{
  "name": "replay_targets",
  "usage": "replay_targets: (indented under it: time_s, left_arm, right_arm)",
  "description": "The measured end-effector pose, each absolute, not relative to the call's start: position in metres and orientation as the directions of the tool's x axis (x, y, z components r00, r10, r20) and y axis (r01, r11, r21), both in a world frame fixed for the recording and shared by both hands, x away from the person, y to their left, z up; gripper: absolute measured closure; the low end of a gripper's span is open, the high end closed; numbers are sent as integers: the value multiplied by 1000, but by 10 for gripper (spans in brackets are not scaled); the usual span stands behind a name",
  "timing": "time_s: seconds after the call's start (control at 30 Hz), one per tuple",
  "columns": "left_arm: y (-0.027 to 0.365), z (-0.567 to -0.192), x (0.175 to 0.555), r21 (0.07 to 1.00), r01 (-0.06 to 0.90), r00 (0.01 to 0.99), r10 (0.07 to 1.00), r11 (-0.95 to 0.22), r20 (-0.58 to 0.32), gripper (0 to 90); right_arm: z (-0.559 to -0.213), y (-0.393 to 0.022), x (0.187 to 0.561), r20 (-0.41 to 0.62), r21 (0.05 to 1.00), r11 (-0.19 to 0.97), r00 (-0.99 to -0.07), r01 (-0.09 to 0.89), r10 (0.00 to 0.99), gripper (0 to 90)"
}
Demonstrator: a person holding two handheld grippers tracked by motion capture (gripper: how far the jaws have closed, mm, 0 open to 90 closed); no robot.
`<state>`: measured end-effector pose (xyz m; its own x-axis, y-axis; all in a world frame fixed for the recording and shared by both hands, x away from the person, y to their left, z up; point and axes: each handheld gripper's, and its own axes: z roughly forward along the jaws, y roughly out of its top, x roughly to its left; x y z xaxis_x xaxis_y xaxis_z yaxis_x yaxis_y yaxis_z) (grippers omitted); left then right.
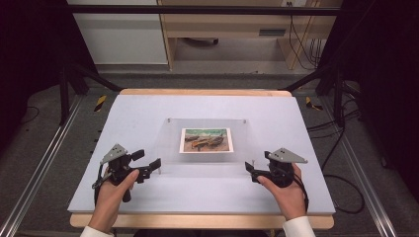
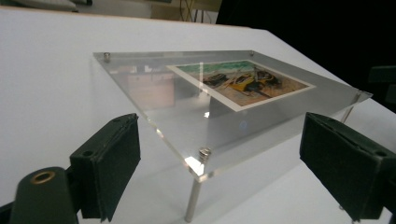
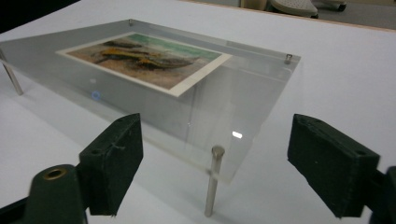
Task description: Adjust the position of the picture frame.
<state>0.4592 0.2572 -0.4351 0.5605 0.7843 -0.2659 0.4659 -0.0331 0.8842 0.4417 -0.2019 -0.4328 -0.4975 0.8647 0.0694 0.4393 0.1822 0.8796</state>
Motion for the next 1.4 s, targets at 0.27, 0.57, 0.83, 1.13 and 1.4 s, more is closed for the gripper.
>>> replay_targets:
  time_s: [0.27,0.57,0.83,1.13,1.4]
  left_arm:
    - [238,-416,490,856,490,554,817,-166,-159,156]
    - [226,-429,501,829,537,534,823,-156,-191,142]
    - [223,-440,504,806,575,521,823,-144,-225,170]
    - [223,-449,508,783,608,503,826,-130,-253,162]
    - [229,-454,511,749,657,487,806,-85,-336,162]
  right_arm:
    - [-422,-189,472,87,825,227,-512,518,854,370]
    - [-428,-178,490,110,776,266,-538,571,836,295]
    - [-435,-188,495,159,772,208,-499,601,852,273]
    - [-440,-190,501,209,763,157,-468,627,858,255]
    - [-445,-195,504,314,726,93,-448,682,837,205]
